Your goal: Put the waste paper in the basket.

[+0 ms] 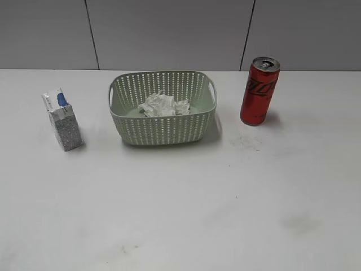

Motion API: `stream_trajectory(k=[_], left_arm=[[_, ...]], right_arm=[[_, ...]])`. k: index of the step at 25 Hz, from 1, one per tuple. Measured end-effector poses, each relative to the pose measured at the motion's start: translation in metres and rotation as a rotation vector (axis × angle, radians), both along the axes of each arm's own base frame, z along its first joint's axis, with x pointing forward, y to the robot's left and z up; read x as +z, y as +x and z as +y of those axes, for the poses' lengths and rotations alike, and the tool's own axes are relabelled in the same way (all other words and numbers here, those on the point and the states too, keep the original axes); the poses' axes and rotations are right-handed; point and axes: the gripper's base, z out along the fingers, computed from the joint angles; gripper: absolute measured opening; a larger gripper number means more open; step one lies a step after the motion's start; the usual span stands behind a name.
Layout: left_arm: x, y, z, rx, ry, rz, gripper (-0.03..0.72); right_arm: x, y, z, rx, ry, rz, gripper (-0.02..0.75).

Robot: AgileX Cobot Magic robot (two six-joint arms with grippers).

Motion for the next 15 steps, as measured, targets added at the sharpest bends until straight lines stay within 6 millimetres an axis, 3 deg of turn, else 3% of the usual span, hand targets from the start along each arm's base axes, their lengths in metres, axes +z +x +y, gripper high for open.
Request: stream_trajectory(k=[7, 15], left_arm=[[0.0, 0.0, 0.0, 0.0, 0.0, 0.001, 0.591], [0.0, 0.0, 0.0, 0.0, 0.0, 0.001, 0.591]], right_arm=[[-0.027, -0.046, -0.004, -0.001, 0.009, -0.089, 0.592], [-0.012, -0.081, -0.008, -0.001, 0.038, -0.376, 0.59]])
